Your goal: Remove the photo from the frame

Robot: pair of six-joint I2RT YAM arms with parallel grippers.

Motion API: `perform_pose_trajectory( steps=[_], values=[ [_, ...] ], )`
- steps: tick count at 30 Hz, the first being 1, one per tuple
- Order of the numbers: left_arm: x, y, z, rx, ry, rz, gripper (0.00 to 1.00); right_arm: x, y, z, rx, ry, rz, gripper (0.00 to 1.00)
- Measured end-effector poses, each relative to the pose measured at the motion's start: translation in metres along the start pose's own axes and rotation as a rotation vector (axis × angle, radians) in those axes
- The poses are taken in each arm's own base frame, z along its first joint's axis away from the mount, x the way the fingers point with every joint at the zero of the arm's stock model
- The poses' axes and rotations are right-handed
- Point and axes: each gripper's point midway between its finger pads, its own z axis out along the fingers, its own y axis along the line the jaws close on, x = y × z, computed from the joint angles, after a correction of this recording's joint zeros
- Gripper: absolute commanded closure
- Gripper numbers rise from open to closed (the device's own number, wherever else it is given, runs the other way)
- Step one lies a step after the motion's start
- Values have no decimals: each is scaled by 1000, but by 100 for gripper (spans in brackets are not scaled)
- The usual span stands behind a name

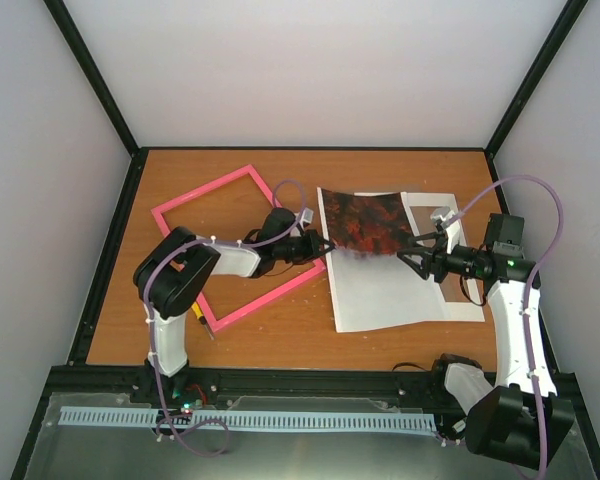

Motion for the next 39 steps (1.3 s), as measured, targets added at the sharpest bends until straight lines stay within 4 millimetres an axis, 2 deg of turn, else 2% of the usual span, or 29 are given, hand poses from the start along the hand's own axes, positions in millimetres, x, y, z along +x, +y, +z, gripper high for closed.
perform_pose_trajectory(
  steps=[5, 14, 18, 22, 29, 35, 39],
  values=[
    [3, 12, 10, -29, 14, -15, 88, 0, -3, 0, 12, 4, -5, 43],
    [8, 25, 10, -105, 28, -14, 75, 3, -10, 2, 36, 20, 6, 43],
    [8, 24, 3, -141, 33, 10, 70, 3, -13, 1, 50, 22, 4, 43],
    [5, 12, -8, -150, 32, 50, 68, 3, -16, 2, 61, 26, 10, 43],
    [-2, -19, -49, -193, 5, 155, 62, 6, -21, 3, 78, 37, 23, 43],
    [-14, -52, -108, -251, -66, 264, 54, 6, -30, 2, 121, 44, 35, 43],
    [-34, -70, -149, -315, -137, 345, 47, -1, -42, -2, 183, 63, 37, 43]
  ],
)
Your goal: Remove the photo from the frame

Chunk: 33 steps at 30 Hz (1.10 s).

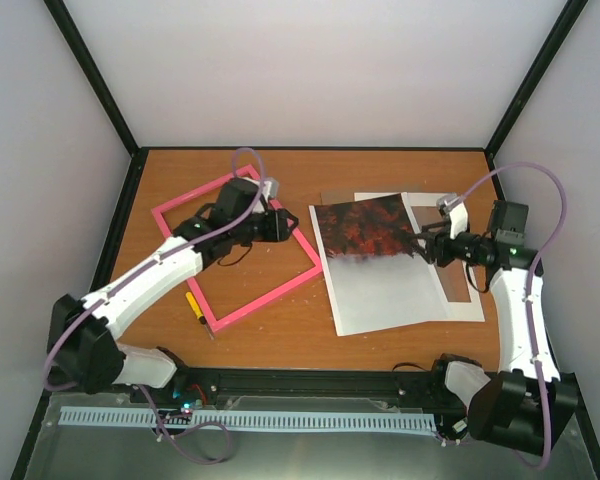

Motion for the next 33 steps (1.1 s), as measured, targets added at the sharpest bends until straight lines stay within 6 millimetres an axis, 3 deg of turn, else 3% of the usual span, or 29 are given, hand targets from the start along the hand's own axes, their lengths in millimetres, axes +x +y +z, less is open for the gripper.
perform_pose_trajectory(
  steps=[6, 9, 13, 17, 21, 26, 33],
  values=[
    [-44, 26, -51, -223, -153, 143, 23, -51, -39, -11, 159, 1, -32, 42],
    [-58, 39, -73, -325, -241, 234, 16, -61, -55, -16, 252, -15, -22, 36],
    [-54, 71, -93, -456, -344, 290, 14, -47, -73, -15, 359, -53, 13, 25],
    [-28, 112, -95, -561, -355, 292, 7, -16, -94, -12, 477, -68, 130, 18],
    [-28, 126, -102, -635, -385, 294, 0, -18, -120, -23, 622, -115, 208, 16],
    [-47, 119, -127, -660, -507, 280, 0, -32, -123, -30, 646, -158, 213, 12],
    [-51, 119, -131, -671, -533, 273, 0, -46, -100, -25, 527, -192, 163, 5]
  ],
)
